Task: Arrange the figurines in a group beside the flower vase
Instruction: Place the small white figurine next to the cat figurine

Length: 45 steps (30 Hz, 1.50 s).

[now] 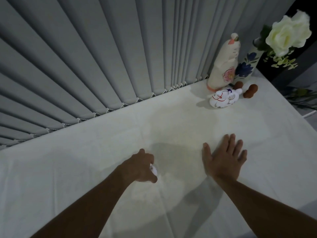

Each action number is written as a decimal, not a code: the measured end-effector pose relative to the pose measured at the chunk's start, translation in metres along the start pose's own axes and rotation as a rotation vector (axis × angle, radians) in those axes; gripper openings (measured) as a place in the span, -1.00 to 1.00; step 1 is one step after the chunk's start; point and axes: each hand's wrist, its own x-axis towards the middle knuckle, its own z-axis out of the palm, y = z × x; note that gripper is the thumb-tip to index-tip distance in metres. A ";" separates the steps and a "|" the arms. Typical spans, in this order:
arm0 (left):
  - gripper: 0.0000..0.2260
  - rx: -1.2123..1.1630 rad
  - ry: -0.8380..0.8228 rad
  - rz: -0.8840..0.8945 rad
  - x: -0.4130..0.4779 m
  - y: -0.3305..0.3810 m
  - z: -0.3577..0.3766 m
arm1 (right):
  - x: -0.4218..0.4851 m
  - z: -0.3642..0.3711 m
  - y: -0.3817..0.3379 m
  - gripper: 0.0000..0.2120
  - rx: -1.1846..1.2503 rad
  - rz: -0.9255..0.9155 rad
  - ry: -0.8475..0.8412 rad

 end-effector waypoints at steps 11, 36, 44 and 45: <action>-0.64 -0.261 0.342 0.080 0.032 0.031 -0.026 | 0.001 -0.002 0.001 -0.10 0.015 -0.018 -0.012; -0.46 -0.375 0.604 0.144 0.190 0.161 -0.108 | 0.060 -0.022 0.037 -0.24 0.061 -0.325 -0.071; -0.58 -0.368 0.571 0.198 0.223 0.172 -0.110 | 0.060 -0.017 0.038 -0.24 0.088 -0.328 -0.049; -0.60 -0.383 0.568 0.200 0.224 0.171 -0.109 | 0.060 -0.016 0.038 -0.24 0.086 -0.331 -0.048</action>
